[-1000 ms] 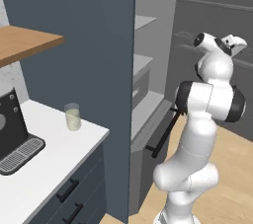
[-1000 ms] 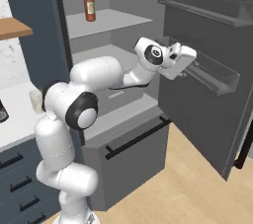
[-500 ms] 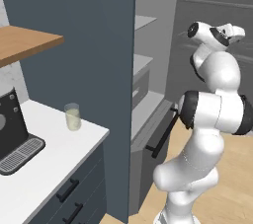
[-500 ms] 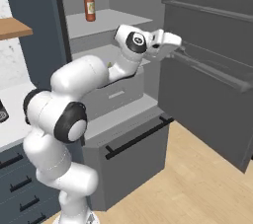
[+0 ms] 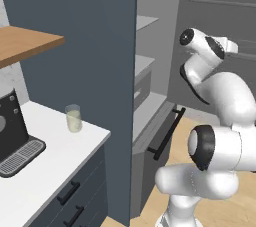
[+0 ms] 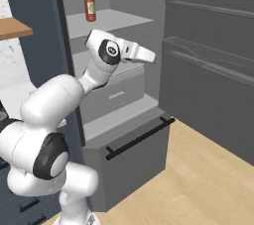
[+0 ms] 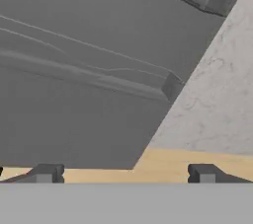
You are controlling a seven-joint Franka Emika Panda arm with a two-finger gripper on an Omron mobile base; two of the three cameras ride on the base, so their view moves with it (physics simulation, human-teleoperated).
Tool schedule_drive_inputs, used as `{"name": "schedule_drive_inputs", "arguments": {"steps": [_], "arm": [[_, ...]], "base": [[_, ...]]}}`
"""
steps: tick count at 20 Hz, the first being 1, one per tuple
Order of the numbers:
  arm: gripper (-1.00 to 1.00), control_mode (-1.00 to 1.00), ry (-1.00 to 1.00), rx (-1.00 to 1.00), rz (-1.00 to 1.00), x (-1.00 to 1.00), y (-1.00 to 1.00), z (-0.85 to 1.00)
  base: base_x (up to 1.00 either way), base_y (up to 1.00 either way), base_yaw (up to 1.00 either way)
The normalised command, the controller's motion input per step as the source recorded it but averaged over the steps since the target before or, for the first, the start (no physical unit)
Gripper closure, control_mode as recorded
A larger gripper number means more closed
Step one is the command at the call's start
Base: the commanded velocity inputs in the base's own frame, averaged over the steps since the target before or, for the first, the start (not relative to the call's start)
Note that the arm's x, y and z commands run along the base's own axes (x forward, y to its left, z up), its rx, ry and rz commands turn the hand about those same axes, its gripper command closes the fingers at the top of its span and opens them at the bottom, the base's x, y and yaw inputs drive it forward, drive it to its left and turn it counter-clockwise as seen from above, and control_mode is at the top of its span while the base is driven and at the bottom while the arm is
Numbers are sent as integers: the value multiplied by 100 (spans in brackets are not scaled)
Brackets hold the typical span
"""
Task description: Grab a lemon wedge from the fridge and one ice cube from the ice bowl, and put them in the glass of lemonade.
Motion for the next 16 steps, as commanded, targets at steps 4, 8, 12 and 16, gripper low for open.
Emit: {"name": "schedule_drive_inputs", "arguments": {"steps": [4,8,12,16], "arm": [[-100,-100,-1,48,15,-41,57,-1],[-100,-100,7,54,36,-71,16,-32],[-100,-100,1,43,38,-85,29,-36],[-100,-100,3,10,24,-89,79,-2]], "base": [[0,0,0],[0,0,0],[0,0,0],[0,0,0]]}}
